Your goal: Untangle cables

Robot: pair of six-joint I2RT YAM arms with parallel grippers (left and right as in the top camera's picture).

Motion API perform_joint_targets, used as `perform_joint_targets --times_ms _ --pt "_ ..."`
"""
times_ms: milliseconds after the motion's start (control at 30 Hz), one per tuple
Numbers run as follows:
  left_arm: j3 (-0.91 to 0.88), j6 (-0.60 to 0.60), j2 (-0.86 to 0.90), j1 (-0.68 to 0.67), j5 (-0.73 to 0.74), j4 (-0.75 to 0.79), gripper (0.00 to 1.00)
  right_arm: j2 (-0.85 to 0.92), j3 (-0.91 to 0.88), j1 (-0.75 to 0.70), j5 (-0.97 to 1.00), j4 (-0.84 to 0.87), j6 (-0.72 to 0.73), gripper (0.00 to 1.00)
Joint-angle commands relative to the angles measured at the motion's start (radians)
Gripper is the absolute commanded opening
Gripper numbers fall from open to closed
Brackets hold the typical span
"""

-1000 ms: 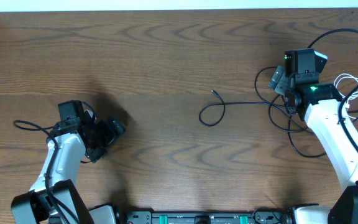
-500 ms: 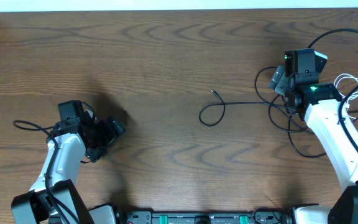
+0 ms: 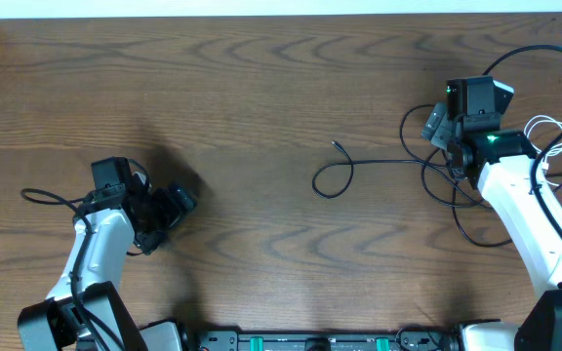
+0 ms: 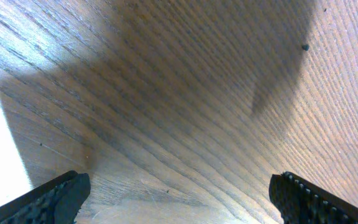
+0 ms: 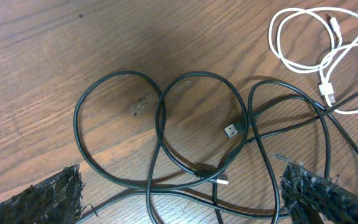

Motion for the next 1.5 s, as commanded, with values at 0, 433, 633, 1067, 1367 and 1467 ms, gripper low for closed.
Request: perform_joint_targets --times_ms 0,433,633,1067,1367,1467 --pt "-0.007 -0.006 0.006 0.003 -0.014 0.000 0.98 -0.016 -0.010 -0.002 0.008 -0.006 -0.007 0.99" --pt "-0.007 -0.006 0.006 0.003 -0.014 0.000 0.98 -0.399 -0.010 -0.002 0.008 -0.025 -0.007 0.99" --pt "-0.007 -0.006 0.006 0.003 -0.014 0.000 0.98 -0.521 -0.010 -0.002 0.008 -0.025 -0.007 0.99" --pt "-0.007 -0.006 0.006 0.003 -0.014 0.001 0.98 -0.615 -0.010 -0.002 0.008 -0.043 -0.007 0.99" --pt "-0.007 -0.006 0.006 0.003 -0.014 0.000 0.98 -0.634 -0.014 -0.002 0.008 -0.119 -0.007 0.99" --pt "-0.007 -0.006 0.006 0.003 -0.014 0.000 0.98 -0.662 -0.014 -0.002 0.008 -0.195 -0.007 0.99"
